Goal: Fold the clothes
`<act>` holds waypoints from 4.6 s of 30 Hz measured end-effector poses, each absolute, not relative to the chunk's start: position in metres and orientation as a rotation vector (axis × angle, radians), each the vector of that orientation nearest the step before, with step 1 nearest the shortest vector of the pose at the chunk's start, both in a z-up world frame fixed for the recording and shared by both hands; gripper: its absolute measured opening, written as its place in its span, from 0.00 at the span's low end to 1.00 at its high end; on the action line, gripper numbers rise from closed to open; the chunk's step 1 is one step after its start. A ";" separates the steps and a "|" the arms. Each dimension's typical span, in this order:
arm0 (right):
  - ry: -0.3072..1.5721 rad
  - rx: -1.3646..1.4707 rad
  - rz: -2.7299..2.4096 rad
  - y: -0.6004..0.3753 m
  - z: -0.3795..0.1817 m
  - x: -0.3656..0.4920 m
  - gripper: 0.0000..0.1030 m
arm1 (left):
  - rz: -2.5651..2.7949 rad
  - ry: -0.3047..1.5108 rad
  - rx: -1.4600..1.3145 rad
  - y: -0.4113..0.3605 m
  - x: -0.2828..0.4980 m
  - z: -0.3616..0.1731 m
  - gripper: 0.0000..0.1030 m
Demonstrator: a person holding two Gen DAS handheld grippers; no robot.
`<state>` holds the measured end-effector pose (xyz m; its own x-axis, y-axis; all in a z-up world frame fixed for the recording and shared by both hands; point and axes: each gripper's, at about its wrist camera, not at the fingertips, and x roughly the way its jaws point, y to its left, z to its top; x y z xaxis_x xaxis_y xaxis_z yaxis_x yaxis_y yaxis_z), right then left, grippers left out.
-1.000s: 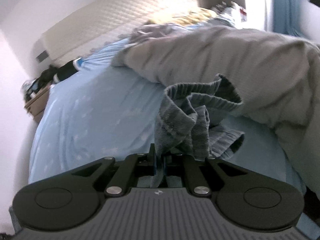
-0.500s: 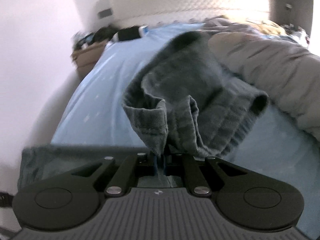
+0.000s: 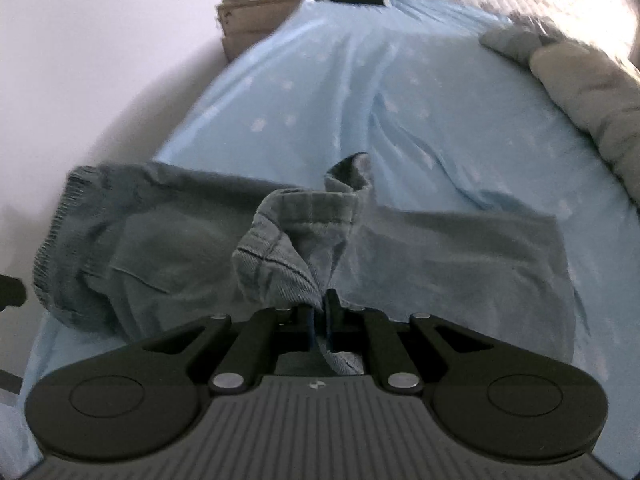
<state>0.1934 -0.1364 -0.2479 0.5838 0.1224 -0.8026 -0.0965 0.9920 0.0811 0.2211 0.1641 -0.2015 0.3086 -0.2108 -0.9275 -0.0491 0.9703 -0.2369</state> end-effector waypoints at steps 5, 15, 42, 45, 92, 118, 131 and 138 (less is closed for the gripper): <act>0.995 -0.068 0.175 -0.122 -0.271 0.187 0.06 | -0.132 1.269 -0.235 0.165 0.226 -0.208 0.57; 1.045 -0.003 0.169 -0.143 -0.269 0.167 0.43 | -0.235 1.287 -0.201 0.117 0.235 -0.217 0.57; 1.130 0.494 -0.021 -0.369 -0.334 0.176 0.57 | -0.121 1.353 0.068 -0.037 0.261 -0.281 0.62; 1.179 0.563 -0.045 -0.377 -0.355 0.185 0.58 | -0.097 1.380 0.071 -0.032 0.264 -0.292 0.63; 0.989 0.794 0.203 -0.370 -0.296 0.187 0.13 | -0.066 1.368 0.063 -0.029 0.256 -0.255 0.63; 0.830 0.670 0.131 -0.266 -0.209 0.172 0.13 | -0.135 1.232 0.079 0.028 0.213 -0.185 0.63; 0.731 0.504 0.004 -0.117 -0.150 0.182 0.12 | -0.264 1.183 -0.046 0.162 0.258 -0.177 0.63; 0.745 0.376 0.033 -0.017 -0.144 0.207 0.12 | -0.223 1.154 -0.166 0.246 0.279 -0.167 0.63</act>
<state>0.2066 -0.0166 -0.1440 0.7380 0.1613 -0.6553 0.1025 0.9330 0.3450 0.2790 0.2459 -0.1675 0.3864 -0.2592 -0.8852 0.0892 0.9657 -0.2438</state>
